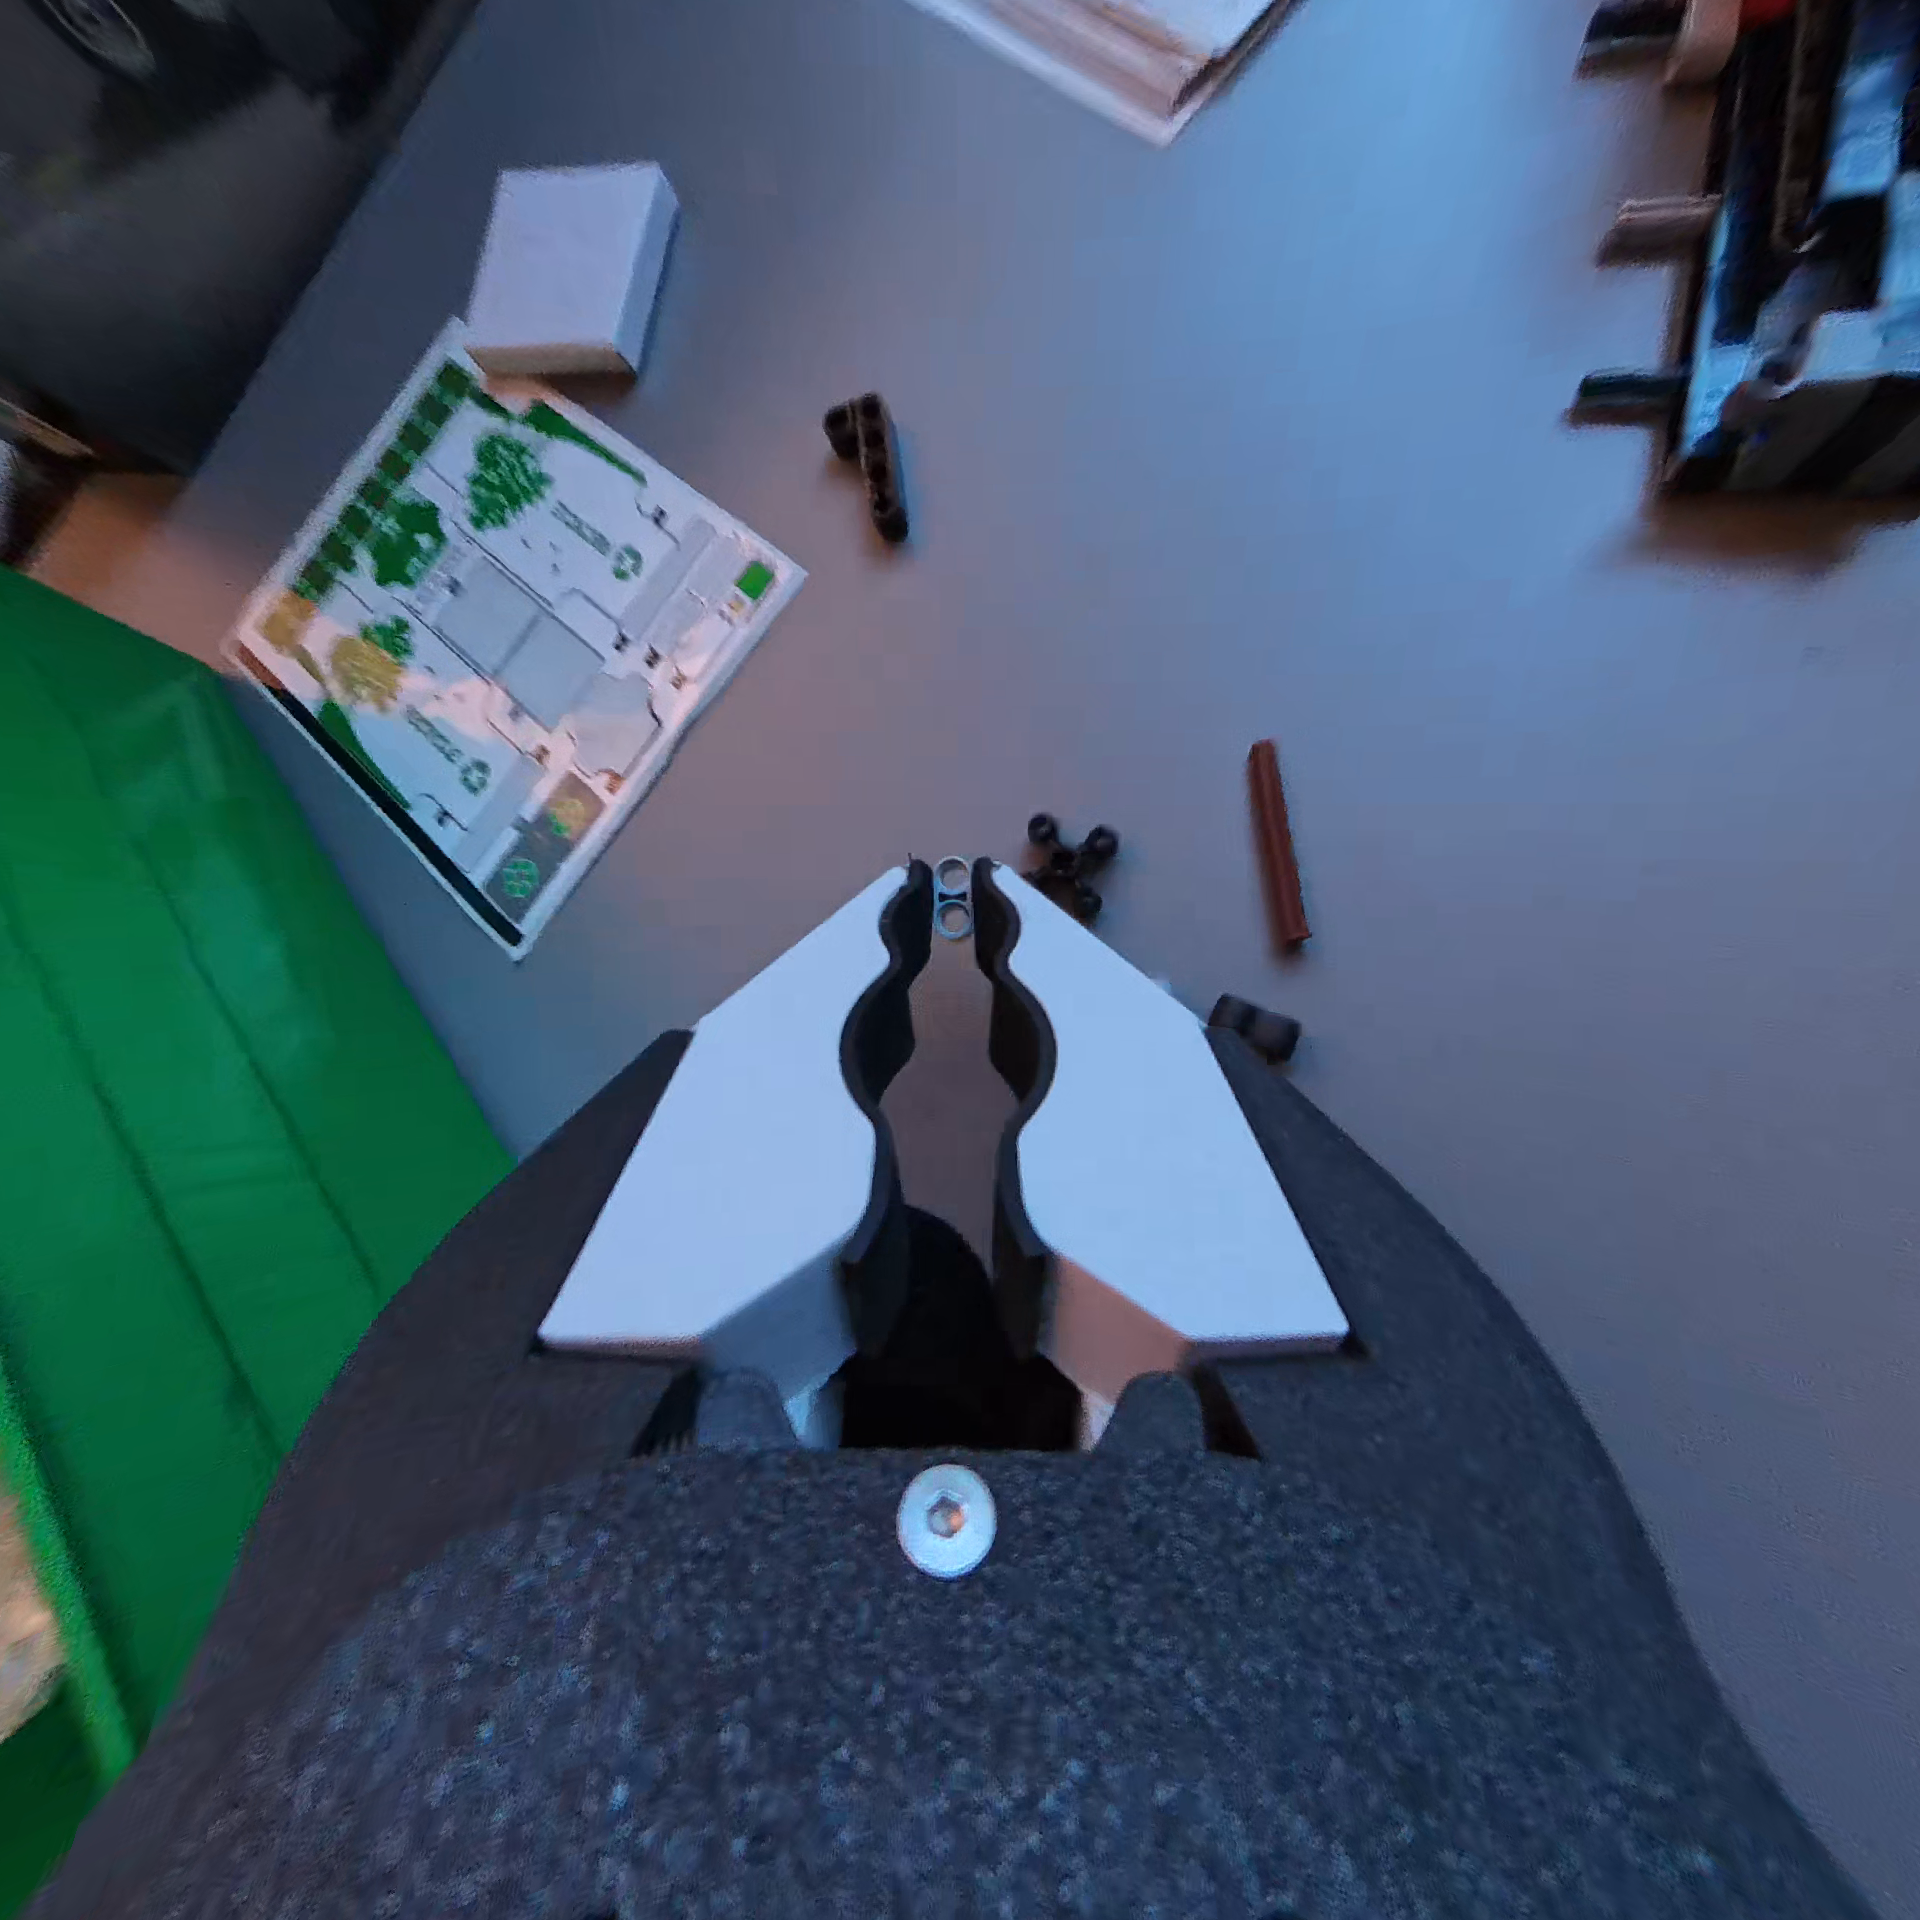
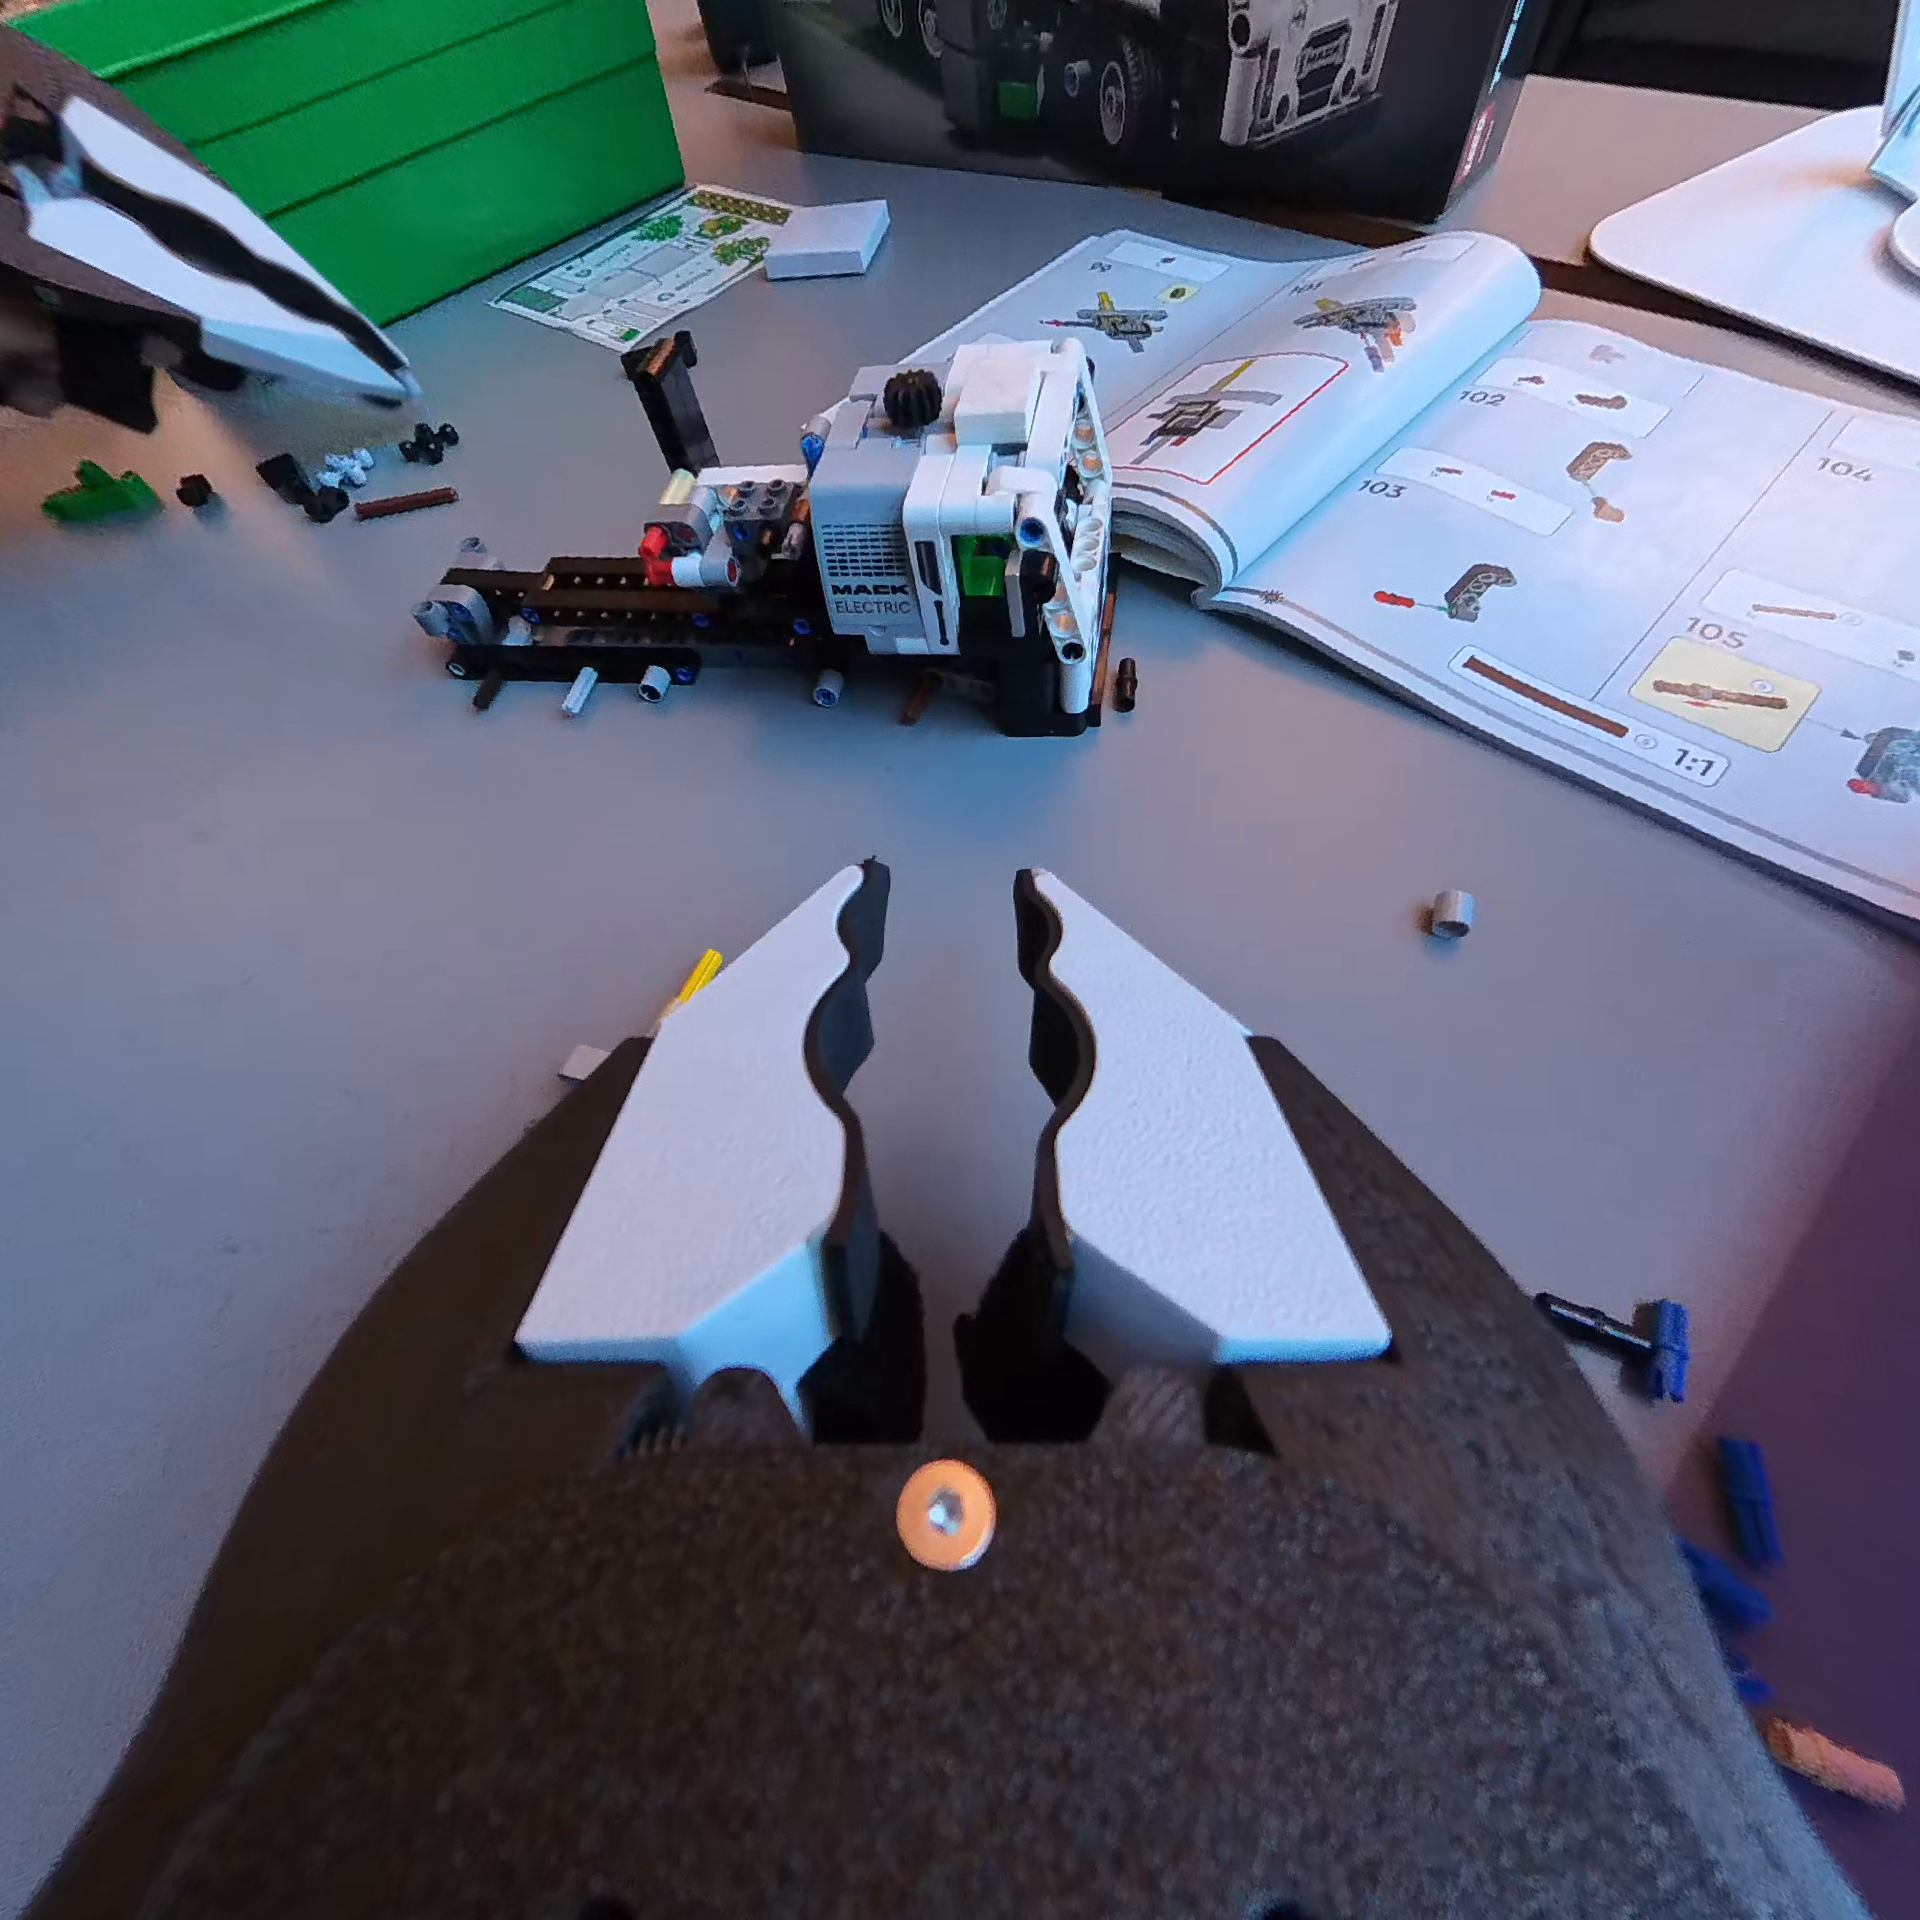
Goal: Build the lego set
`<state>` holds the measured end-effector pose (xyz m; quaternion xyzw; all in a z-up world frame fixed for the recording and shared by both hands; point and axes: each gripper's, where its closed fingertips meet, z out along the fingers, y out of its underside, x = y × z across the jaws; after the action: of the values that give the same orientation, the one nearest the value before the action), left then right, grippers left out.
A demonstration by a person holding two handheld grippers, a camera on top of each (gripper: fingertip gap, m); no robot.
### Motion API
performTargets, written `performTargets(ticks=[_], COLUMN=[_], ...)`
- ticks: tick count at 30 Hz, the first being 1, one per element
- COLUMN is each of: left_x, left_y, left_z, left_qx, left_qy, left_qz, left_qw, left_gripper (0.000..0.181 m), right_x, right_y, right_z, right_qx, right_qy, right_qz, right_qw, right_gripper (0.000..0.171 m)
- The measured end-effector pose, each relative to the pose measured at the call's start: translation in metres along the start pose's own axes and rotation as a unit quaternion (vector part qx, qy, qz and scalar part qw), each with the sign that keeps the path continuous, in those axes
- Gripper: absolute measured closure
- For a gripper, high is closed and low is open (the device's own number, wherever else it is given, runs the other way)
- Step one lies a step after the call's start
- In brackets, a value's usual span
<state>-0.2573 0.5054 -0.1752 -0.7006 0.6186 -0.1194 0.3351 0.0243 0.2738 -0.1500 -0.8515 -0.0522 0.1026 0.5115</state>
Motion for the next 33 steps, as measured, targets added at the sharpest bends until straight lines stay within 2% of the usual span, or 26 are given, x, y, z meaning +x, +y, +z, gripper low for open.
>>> performTargets(ticks=[4,7,10,15,17,19,22,25,30,33], left_x=[0.014,0.043,0.087,0.164,0.186,0.209,0.243,0.27,0.302,0.312], left_y=[-0.035,-0.066,-0.094,-0.148,-0.17,-0.184,-0.196,-0.2,-0.201,-0.203], left_z=[-0.019,-0.03,-0.034,-0.04,-0.04,-0.038,-0.033,-0.025,-0.017,-0.019], left_qx=[0.06,0.107,0.149,0.249,0.298,0.33,0.371,0.379,0.399,0.408], left_qy=[-0.024,-0.023,0.022,0.161,0.19,0.21,0.206,0.185,0.136,0.12], left_qz=[0.037,0.085,0.106,0.057,0.033,0.029,0.107,0.211,0.401,0.45], left_qw=[0.997,0.99,0.983,0.954,0.935,0.92,0.899,0.882,0.813,0.785], left_gripper=[0.176,0.176,0.176,0.177,0.176,0.176,0.176,0.177,0.176,0.176], right_x=[-0.001,-0.002,-0.004,-0.009,-0.024,-0.05,-0.086,-0.1,-0.09,-0.086], right_y=[0.001,0.001,0.002,-0.005,-0.013,-0.026,-0.032,-0.027,-0.019,-0.009], right_z=[0.001,0.001,0.002,-0.005,-0.014,-0.027,-0.044,-0.054,-0.062,-0.062], right_qx=[-0.002,-0.005,-0.007,0.024,0.049,0.082,0.084,0.061,0.047,0.031], right_qy=[0.0,0.004,0.008,0.009,-0.024,-0.093,-0.209,-0.272,-0.298,-0.282], right_qz=[-0.004,-0.016,-0.03,-0.048,-0.042,-0.025,0.022,0.067,0.175,0.17], right_qw=[1.0,1.0,0.999,0.999,0.998,0.992,0.974,0.958,0.937,0.944], right_gripper=[0.147,0.148,0.148,0.15,0.152,0.153,0.151,0.151,0.152,0.152])
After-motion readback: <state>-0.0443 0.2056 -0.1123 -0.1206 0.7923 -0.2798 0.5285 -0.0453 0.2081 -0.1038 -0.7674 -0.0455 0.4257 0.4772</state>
